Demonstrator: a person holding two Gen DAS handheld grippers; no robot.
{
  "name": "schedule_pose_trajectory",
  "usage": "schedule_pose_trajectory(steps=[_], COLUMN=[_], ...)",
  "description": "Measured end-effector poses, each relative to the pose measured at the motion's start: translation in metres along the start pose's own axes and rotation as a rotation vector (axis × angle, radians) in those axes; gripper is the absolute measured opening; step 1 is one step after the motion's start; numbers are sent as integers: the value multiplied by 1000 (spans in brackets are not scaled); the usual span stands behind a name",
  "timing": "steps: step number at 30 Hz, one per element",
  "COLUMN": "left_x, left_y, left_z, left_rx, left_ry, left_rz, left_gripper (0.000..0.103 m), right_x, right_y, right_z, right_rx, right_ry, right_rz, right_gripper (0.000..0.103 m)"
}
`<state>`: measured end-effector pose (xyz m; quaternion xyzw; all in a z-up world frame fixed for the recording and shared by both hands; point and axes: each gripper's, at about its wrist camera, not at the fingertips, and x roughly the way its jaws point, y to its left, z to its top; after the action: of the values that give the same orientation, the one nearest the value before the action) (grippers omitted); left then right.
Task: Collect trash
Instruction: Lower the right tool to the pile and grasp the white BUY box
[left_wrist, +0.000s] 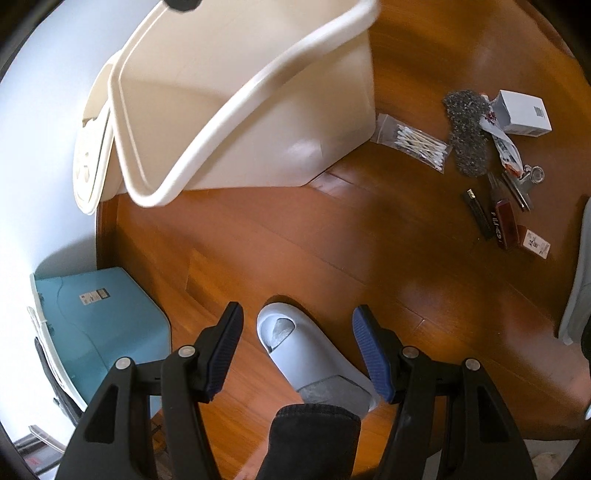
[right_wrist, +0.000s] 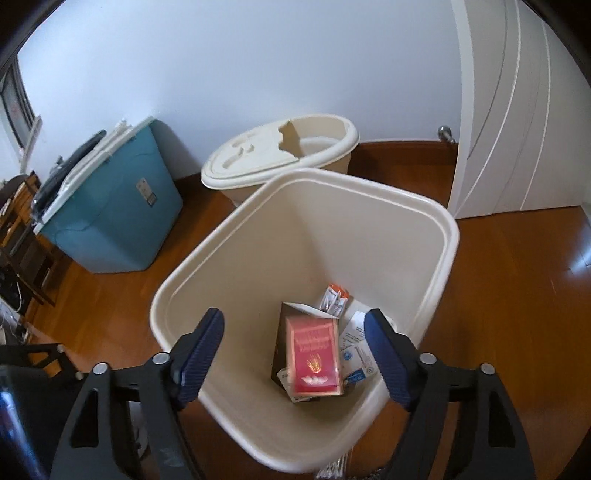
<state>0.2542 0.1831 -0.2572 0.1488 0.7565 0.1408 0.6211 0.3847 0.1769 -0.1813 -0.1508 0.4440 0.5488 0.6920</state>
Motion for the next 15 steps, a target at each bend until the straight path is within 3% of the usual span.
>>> schedule_pose_trajectory(steps=[4,8,11,15], left_x=[-2,1,8,15], left_y=[-10,-24,-42,-63], left_z=[5,7,6,6], left_rx=[29,79,143,194], left_ry=[1,14,42,70], left_rz=[7,4,-5,-25], left_gripper=[61,61,61,61], right_x=[-30,-66,-76,-56], right_y=[-23,-58,-90,-117], right_z=[-22,-77,-145,-243], right_rx=[64,110,117,54], right_ry=[-58,-110,-19,242], right_rz=[11,21,-93,-226], right_gripper=[83,85,88,88])
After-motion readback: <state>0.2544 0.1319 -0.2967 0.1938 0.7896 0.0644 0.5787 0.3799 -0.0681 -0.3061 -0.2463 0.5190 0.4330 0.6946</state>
